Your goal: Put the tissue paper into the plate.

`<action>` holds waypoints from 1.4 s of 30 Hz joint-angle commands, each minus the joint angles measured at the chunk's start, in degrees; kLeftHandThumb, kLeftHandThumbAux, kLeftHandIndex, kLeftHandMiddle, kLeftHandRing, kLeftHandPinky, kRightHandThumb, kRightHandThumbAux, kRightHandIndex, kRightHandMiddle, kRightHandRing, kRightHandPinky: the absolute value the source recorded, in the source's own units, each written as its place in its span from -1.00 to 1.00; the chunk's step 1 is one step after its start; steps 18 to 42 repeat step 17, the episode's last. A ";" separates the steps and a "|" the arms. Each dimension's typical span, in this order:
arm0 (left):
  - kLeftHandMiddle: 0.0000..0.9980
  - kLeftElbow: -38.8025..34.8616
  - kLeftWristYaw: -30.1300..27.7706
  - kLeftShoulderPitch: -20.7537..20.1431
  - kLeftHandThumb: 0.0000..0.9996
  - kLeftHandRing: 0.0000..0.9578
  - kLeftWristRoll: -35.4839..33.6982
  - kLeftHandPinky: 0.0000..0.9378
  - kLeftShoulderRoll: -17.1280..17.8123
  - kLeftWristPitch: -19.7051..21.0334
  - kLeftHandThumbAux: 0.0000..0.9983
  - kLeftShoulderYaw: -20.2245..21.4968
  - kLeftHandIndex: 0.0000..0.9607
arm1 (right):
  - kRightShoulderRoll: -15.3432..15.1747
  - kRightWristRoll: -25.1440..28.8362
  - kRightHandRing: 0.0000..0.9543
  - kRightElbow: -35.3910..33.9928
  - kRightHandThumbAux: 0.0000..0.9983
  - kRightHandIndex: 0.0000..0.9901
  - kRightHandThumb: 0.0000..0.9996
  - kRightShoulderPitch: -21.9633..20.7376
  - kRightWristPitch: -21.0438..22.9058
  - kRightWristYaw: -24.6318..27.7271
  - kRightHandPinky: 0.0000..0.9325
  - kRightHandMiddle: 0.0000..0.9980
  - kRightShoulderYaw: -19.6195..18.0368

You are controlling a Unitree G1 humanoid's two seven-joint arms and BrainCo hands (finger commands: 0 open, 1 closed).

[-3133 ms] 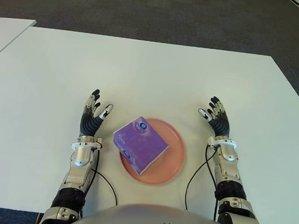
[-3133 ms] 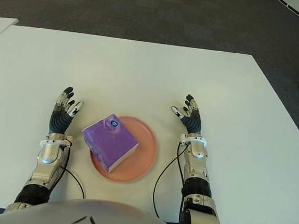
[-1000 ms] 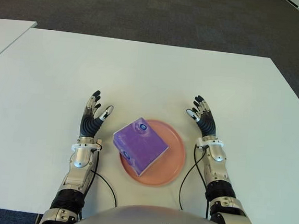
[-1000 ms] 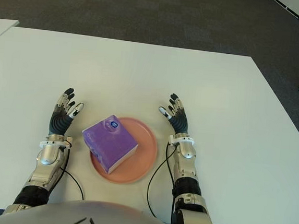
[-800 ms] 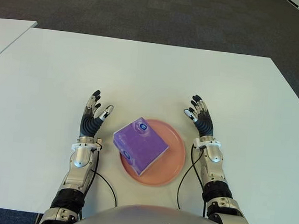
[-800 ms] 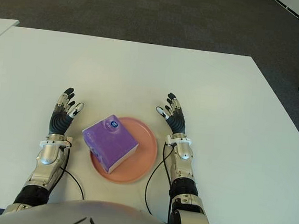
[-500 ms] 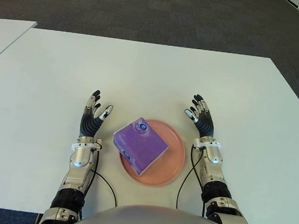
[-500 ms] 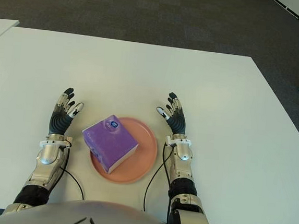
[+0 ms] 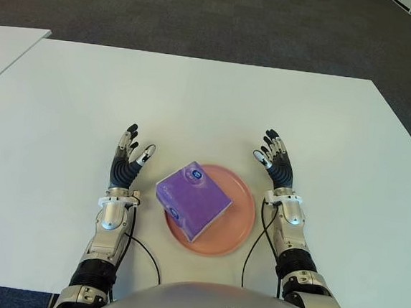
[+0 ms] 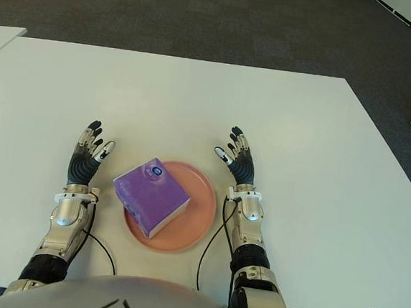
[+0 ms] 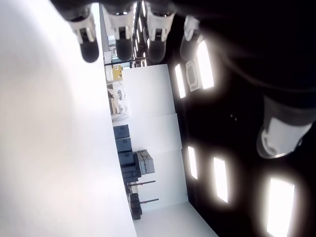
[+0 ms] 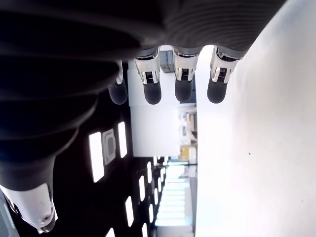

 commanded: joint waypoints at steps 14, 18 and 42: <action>-1.00 2.81 -0.27 2.55 -1.00 -1.00 0.89 -1.00 0.26 0.51 -0.02 0.03 -1.00 | 1.16 -1.79 -1.00 4.24 0.37 -1.00 -1.00 4.96 2.68 -0.91 -1.00 -0.98 1.39; -1.00 2.70 -0.29 2.57 -1.00 -1.00 0.79 -1.00 0.21 0.77 -0.02 0.05 -1.00 | 1.10 -1.87 -1.00 4.19 0.38 -1.00 -1.00 5.09 2.65 -1.07 -1.00 -0.99 1.43; -1.00 2.70 -0.29 2.57 -1.00 -1.00 0.79 -1.00 0.21 0.77 -0.02 0.05 -1.00 | 1.10 -1.87 -1.00 4.19 0.38 -1.00 -1.00 5.09 2.65 -1.07 -1.00 -0.99 1.43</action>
